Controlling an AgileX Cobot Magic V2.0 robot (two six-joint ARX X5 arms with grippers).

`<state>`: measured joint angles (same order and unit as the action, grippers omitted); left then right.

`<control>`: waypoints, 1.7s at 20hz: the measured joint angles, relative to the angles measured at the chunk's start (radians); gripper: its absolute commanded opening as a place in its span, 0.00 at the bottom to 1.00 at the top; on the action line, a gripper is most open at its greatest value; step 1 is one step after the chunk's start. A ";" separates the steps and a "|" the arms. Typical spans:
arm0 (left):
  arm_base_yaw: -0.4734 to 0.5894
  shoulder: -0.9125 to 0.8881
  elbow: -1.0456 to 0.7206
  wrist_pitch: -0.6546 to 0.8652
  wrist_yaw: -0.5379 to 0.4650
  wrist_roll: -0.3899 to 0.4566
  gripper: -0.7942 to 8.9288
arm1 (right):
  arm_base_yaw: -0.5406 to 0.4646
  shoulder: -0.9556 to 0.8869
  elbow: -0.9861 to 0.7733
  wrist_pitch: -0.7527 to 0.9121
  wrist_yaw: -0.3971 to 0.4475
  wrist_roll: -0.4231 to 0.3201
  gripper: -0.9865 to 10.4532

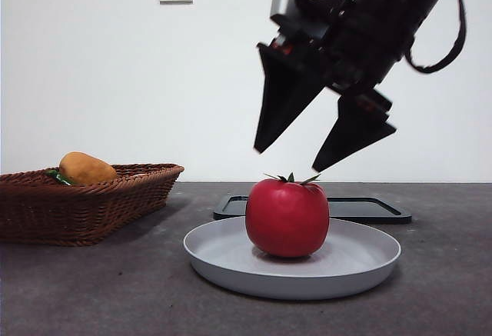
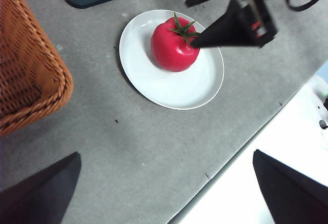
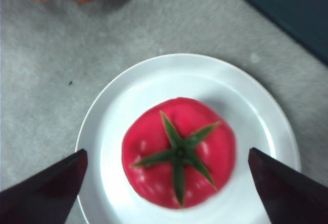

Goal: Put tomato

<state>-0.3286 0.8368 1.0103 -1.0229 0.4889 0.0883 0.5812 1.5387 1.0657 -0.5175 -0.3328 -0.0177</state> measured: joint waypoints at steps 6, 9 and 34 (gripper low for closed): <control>0.000 0.000 0.000 0.002 0.000 0.000 0.66 | 0.020 0.066 0.000 0.029 0.068 0.000 0.53; 0.000 0.000 0.000 0.003 0.000 0.000 0.66 | 0.030 0.106 0.000 0.036 0.068 0.000 0.53; 0.000 0.000 0.000 0.007 0.000 0.000 0.66 | -0.061 0.092 0.286 0.059 0.232 -0.006 0.34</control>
<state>-0.3286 0.8368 1.0103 -1.0157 0.4892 0.0887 0.5205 1.6302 1.3521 -0.4587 -0.1009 -0.0235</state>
